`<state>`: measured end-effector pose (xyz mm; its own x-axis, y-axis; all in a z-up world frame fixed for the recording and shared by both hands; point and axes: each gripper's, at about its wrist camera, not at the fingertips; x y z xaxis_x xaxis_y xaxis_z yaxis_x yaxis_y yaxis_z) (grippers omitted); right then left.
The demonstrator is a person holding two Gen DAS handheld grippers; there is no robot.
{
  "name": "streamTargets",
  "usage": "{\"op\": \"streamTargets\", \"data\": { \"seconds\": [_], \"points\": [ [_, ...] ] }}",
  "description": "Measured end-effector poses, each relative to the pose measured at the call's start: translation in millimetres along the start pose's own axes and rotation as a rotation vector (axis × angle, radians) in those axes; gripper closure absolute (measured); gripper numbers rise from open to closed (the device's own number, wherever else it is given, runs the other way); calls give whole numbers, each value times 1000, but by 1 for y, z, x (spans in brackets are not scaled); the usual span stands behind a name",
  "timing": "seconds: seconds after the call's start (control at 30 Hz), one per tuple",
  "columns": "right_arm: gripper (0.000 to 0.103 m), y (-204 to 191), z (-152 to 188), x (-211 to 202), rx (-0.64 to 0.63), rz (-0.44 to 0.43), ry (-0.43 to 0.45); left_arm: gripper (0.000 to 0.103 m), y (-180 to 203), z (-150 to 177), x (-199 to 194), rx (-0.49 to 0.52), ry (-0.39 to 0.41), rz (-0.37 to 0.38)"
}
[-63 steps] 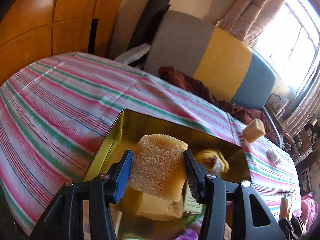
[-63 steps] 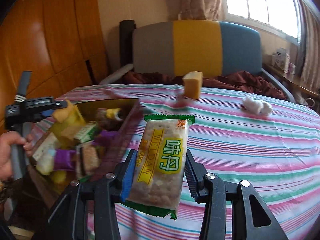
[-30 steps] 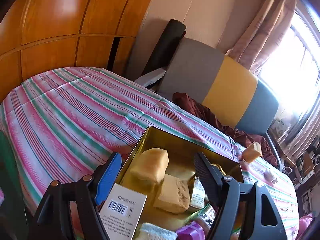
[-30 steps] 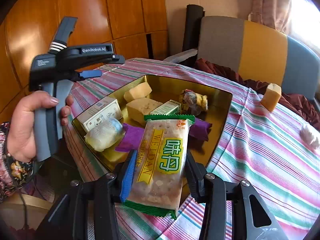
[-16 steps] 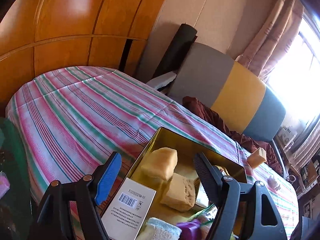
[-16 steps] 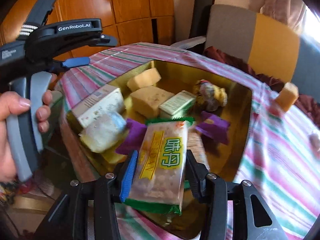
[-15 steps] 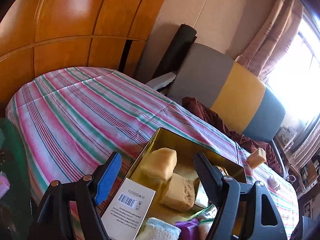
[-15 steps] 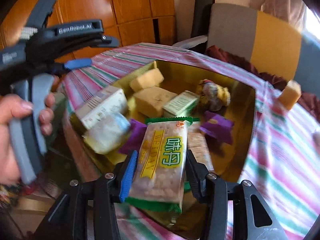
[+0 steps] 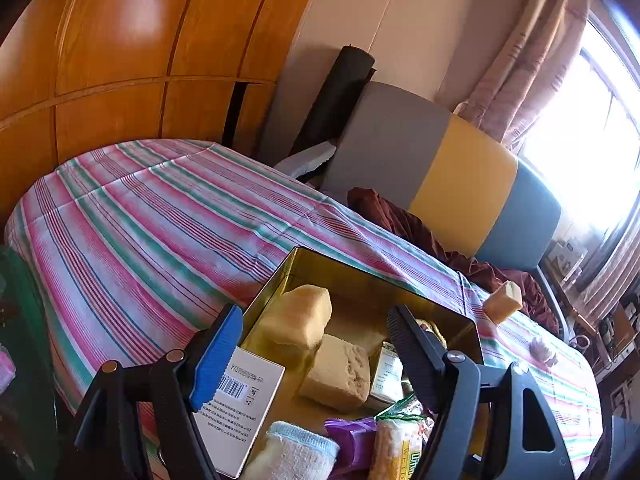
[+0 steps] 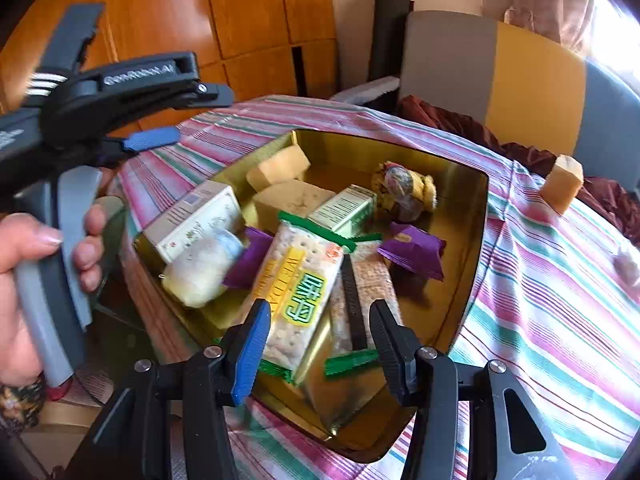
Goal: Organize objects
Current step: 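Lower the cracker packet into the tray and open the right tool, then move both open tools back over the sheet toward the cotton bundles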
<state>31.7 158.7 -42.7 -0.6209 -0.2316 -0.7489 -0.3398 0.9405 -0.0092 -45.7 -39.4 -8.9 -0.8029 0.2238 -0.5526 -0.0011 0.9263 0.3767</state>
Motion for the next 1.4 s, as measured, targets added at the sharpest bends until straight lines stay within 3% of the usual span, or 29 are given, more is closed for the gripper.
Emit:
{"op": "streamTargets", "data": {
  "seconds": [0.37,0.9,1.13,1.4],
  "points": [
    [50,-2,-5,-10,-51,106,34,27,4,7,1,6,-21,4],
    [47,57,-3,-27,93,197,56,27,42,36,6,77,-102,84],
    [46,102,7,-37,150,265,70,27,78,55,7,138,-156,146],
    [43,200,49,-33,267,409,19,27,134,70,9,233,-188,235]
  ]
}}
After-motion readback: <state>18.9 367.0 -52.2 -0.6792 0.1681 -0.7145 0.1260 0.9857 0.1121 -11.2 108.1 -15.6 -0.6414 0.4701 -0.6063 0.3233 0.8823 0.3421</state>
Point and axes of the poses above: each gripper's, at about its wrist camera, not at the fingertips, and x roughly the way its jaws point, y to its right, z to its underside, and after that the axes turned 6 degrees about z, right-handed
